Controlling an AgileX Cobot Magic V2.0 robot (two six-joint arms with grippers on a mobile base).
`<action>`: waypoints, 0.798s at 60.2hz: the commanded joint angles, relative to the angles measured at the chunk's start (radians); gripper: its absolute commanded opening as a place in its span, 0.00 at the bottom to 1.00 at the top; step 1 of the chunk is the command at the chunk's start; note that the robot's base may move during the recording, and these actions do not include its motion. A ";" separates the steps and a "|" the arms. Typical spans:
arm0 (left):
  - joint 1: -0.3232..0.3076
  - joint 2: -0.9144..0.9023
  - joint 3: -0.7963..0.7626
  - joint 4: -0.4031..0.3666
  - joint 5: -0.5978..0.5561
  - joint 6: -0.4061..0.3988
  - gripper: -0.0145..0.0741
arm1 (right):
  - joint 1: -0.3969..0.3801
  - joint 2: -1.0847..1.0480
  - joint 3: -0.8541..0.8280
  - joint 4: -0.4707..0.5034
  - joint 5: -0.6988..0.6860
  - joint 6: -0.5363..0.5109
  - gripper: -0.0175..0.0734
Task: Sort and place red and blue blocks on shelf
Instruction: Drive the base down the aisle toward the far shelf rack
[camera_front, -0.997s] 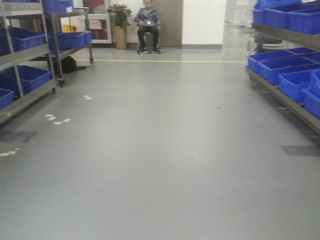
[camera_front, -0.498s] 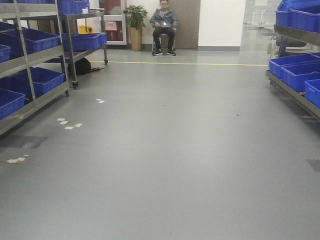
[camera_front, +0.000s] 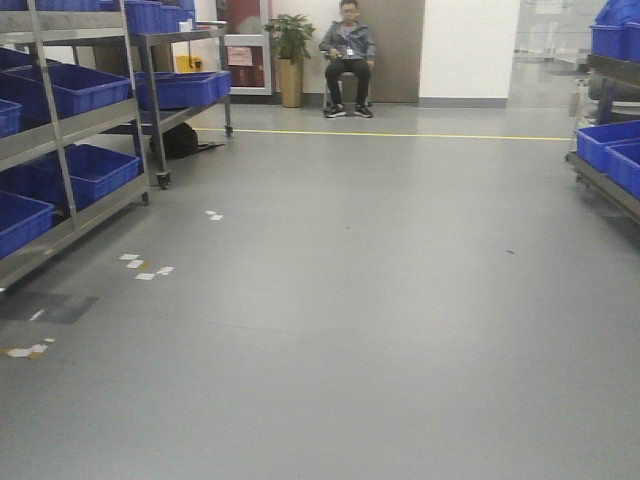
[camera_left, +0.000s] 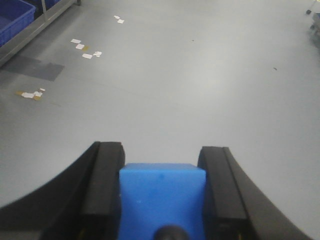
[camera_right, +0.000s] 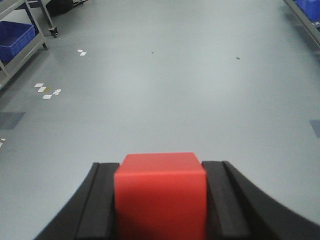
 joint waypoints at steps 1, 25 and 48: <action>-0.001 -0.004 -0.031 0.003 -0.084 -0.009 0.31 | -0.001 -0.009 -0.030 -0.012 -0.083 -0.004 0.26; -0.001 -0.004 -0.031 0.003 -0.084 -0.009 0.31 | -0.001 -0.009 -0.030 -0.012 -0.084 -0.004 0.26; -0.001 -0.004 -0.031 0.003 -0.084 -0.009 0.31 | -0.001 -0.009 -0.030 -0.012 -0.084 -0.004 0.26</action>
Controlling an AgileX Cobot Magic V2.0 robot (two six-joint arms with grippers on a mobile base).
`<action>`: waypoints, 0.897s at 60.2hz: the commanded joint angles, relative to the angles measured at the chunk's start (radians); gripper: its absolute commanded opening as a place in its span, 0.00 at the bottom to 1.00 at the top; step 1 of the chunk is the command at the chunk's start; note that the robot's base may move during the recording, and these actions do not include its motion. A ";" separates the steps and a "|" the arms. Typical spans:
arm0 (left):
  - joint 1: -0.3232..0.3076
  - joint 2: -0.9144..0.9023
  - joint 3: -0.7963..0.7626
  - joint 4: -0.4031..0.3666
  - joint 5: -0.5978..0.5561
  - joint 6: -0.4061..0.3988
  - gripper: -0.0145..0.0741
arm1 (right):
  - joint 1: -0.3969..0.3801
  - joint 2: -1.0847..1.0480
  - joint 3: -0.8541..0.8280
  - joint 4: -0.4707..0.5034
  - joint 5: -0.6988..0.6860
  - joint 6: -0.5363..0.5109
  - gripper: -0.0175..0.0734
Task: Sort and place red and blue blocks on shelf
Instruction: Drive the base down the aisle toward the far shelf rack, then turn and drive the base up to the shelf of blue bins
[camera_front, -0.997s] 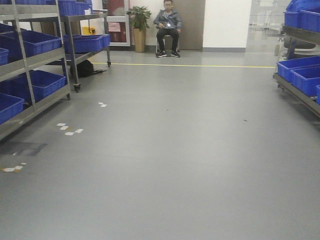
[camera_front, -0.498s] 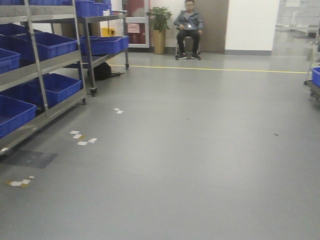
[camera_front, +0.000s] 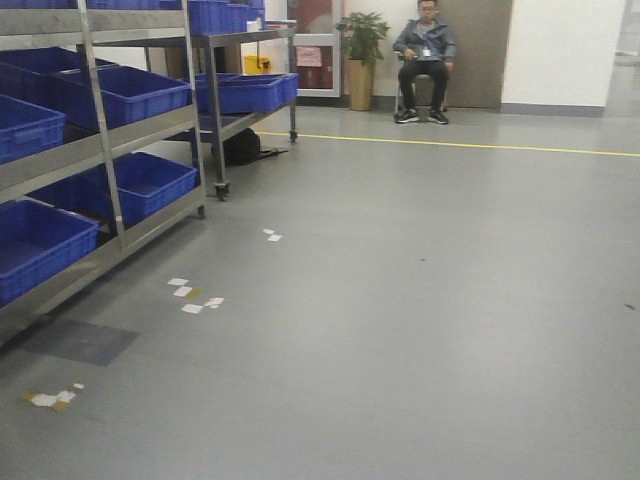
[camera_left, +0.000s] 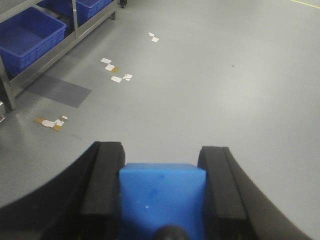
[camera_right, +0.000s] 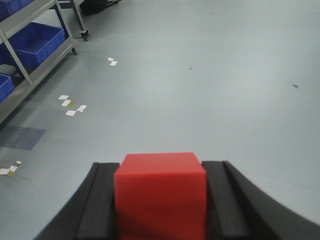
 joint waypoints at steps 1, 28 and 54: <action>-0.001 -0.004 -0.034 0.003 -0.084 -0.009 0.31 | -0.001 -0.009 -0.030 -0.012 -0.083 -0.004 0.26; -0.001 -0.004 -0.034 0.003 -0.084 -0.009 0.31 | -0.001 -0.009 -0.030 -0.012 -0.083 -0.004 0.26; -0.001 -0.004 -0.034 0.003 -0.084 -0.009 0.31 | -0.001 -0.009 -0.030 -0.012 -0.084 -0.004 0.26</action>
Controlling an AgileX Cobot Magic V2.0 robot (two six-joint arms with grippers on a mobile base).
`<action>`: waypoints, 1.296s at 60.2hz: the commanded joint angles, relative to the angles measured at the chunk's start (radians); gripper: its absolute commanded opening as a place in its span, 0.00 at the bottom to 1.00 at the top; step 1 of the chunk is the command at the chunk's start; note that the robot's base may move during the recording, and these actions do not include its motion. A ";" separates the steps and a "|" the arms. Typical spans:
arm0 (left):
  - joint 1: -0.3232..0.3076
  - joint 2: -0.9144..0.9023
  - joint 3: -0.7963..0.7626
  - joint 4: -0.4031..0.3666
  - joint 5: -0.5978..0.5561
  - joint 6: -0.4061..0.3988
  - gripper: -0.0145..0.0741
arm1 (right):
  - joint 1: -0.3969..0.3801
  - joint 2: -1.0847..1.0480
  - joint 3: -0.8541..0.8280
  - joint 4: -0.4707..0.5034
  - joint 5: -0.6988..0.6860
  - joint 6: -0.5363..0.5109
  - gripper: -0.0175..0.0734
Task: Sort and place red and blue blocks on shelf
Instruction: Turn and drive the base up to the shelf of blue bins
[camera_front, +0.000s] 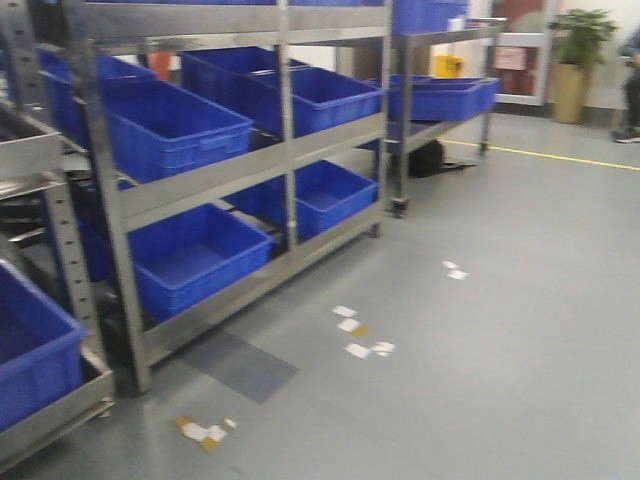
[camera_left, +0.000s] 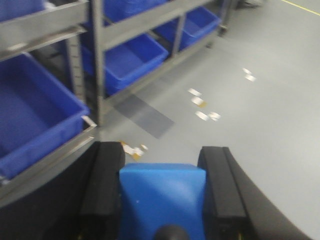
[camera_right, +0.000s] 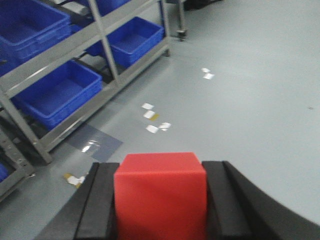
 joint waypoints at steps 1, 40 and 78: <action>-0.001 -0.004 -0.034 0.003 -0.084 -0.009 0.31 | -0.001 -0.009 -0.030 -0.012 -0.084 -0.004 0.26; -0.001 -0.004 -0.034 0.003 -0.084 -0.009 0.31 | -0.001 -0.009 -0.030 -0.012 -0.084 -0.004 0.26; -0.001 -0.004 -0.034 0.003 -0.084 -0.009 0.31 | -0.001 -0.009 -0.030 -0.012 -0.084 -0.004 0.26</action>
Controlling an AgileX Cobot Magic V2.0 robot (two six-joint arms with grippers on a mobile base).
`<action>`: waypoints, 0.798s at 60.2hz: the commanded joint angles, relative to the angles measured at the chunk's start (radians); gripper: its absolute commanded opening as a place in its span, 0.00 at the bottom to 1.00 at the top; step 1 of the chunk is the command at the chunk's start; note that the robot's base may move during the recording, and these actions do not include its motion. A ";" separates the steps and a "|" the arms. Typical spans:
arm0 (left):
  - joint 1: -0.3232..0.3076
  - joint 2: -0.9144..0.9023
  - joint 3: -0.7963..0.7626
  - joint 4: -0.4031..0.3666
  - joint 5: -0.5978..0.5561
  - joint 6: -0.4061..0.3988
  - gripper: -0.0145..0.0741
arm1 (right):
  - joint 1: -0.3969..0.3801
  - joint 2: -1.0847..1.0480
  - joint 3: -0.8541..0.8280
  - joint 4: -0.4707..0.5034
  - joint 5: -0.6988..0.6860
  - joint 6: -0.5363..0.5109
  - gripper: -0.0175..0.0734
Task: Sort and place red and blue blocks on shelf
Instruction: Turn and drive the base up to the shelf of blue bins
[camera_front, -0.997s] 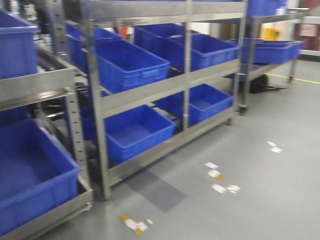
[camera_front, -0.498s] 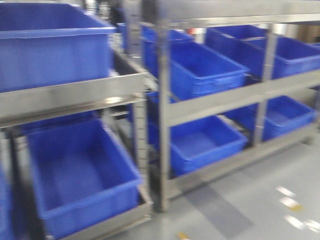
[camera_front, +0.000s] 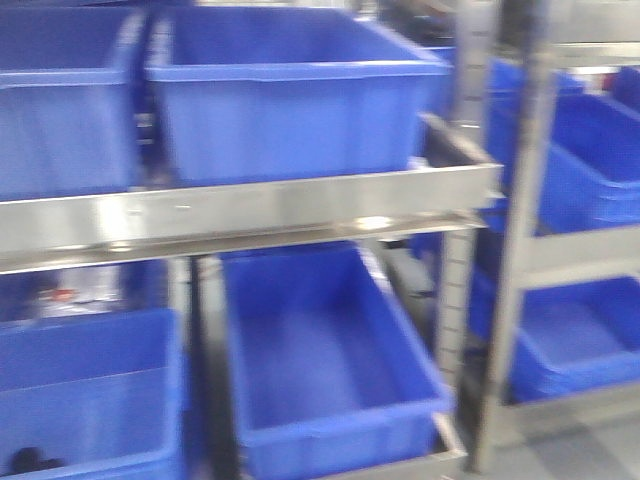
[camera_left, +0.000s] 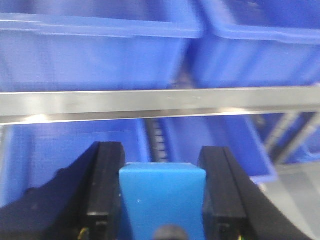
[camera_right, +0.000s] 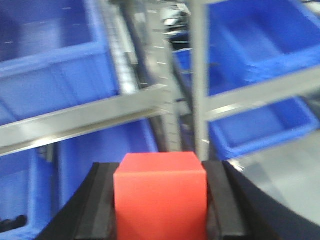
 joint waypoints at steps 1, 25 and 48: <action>-0.001 -0.004 -0.034 0.003 -0.084 -0.009 0.31 | -0.001 -0.009 -0.030 -0.012 -0.084 -0.004 0.26; -0.001 -0.004 -0.034 0.003 -0.084 -0.009 0.31 | -0.001 -0.009 -0.030 -0.012 -0.084 -0.004 0.26; -0.001 -0.004 -0.034 0.003 -0.084 -0.009 0.31 | -0.001 -0.009 -0.030 -0.012 -0.084 -0.004 0.26</action>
